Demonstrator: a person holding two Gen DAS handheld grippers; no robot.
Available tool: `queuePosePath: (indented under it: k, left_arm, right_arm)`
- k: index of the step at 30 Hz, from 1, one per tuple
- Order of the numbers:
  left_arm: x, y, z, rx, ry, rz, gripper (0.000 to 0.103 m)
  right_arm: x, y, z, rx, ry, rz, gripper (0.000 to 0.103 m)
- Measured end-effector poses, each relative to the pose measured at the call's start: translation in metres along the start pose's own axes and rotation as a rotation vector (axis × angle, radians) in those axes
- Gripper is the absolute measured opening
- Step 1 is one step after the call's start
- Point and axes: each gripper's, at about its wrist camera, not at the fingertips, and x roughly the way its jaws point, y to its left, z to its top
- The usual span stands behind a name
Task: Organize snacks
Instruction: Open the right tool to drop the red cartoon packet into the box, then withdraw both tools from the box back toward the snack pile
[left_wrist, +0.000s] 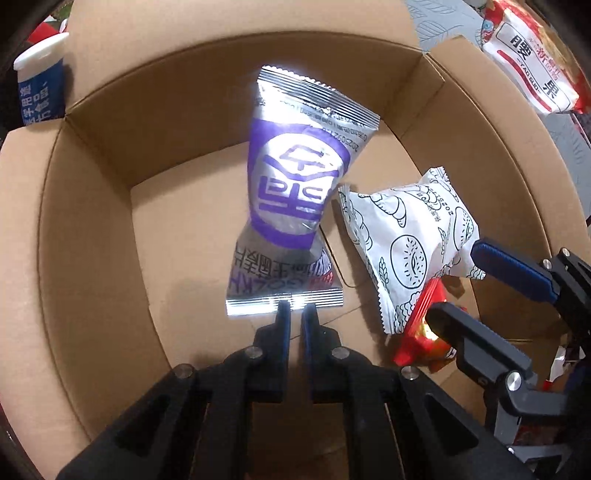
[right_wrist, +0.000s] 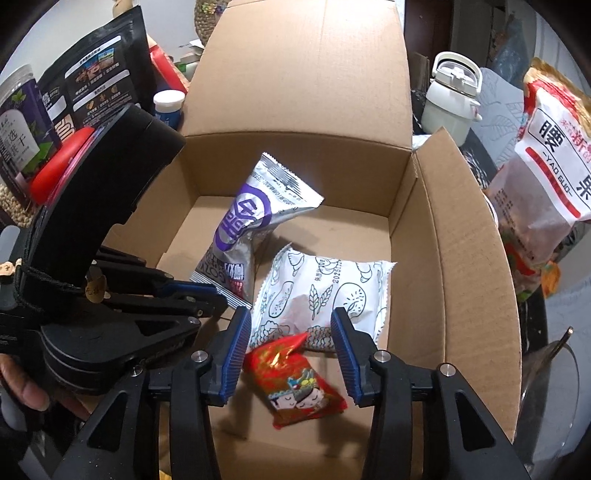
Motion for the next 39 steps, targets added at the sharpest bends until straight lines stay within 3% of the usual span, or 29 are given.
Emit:
queuePosePath:
  k: [7, 11, 20, 34, 39]
  left_arm:
    - [0.004, -0.001, 0.006, 0.040, 0.006, 0.015, 0.007]
    - [-0.001, -0.003, 0.006, 0.011, 0.003, 0.023, 0.007]
    - [-0.041, -0.023, -0.021, 0.059, -0.159, 0.092, 0.007]
    - [-0.139, -0.040, -0.062, 0.089, -0.361, 0.122, 0.007]
    - [-0.174, -0.045, -0.084, 0.108, -0.421, 0.099, 0.007]
  right_arm:
    - [-0.005, -0.001, 0.001, 0.018, -0.012, -0.015, 0.045]
    - [-0.012, -0.001, -0.001, 0.017, -0.034, -0.047, 0.047]
    - [-0.035, 0.002, -0.009, 0.042, -0.079, -0.049, 0.064]
    - [-0.112, 0.021, -0.018, 0.040, -0.225, -0.078, 0.069]
    - [-0.143, 0.027, -0.030, 0.040, -0.272, -0.095, 0.069]
